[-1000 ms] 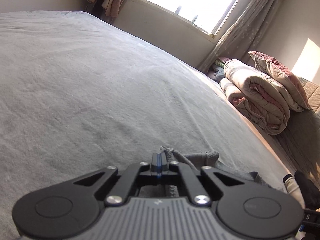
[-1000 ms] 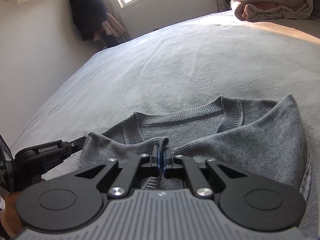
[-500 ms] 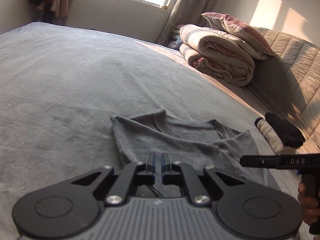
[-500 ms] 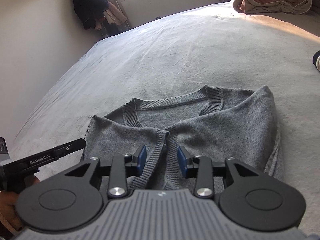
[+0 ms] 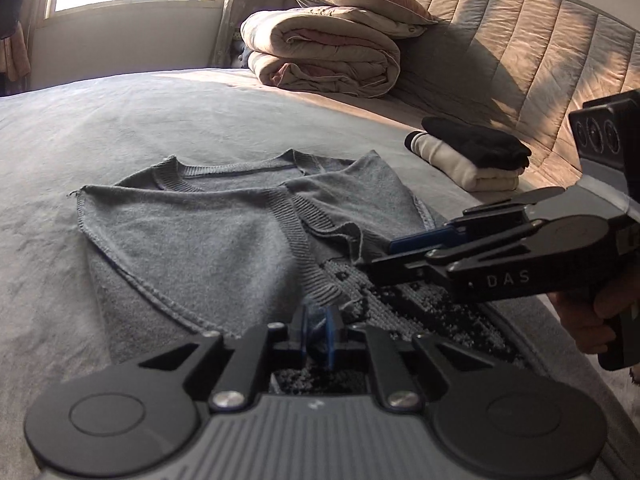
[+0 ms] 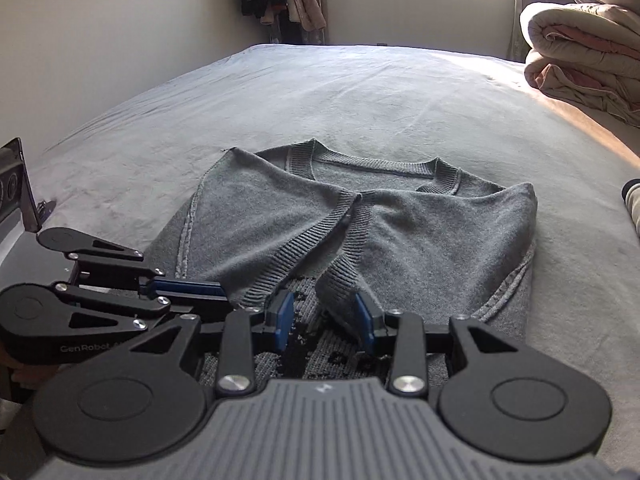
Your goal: Fold clothes
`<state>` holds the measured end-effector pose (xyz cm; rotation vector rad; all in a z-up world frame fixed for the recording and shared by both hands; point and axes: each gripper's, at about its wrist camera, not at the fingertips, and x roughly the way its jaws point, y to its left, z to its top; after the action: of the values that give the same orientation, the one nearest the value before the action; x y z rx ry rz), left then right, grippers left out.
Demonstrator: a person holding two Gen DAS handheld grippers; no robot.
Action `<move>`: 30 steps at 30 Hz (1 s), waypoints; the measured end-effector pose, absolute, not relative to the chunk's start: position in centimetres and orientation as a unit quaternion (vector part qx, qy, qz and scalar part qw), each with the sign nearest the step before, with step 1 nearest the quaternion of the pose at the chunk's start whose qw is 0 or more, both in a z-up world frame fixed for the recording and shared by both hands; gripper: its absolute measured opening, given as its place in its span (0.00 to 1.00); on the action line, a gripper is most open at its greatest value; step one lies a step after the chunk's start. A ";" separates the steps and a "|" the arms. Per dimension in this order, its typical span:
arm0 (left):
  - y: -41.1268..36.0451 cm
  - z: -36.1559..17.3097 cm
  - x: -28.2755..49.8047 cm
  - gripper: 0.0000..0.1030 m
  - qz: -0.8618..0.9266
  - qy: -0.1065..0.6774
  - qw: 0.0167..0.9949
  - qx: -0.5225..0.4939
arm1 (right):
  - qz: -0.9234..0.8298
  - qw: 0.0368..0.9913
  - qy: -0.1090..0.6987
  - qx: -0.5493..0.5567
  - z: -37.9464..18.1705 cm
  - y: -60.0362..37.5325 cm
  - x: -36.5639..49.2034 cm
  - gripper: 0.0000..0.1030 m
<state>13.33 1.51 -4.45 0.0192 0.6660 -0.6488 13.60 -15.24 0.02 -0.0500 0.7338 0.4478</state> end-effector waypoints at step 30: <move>2.1 -1.3 11.2 0.27 -0.332 0.333 0.881 -0.051 | 0.272 0.885 0.377 -0.012 2.0 -17.2 10.9 0.26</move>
<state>11.18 2.12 -1.26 -0.1072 0.6937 -0.6914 10.87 -17.18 1.99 -0.0253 0.7835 0.5653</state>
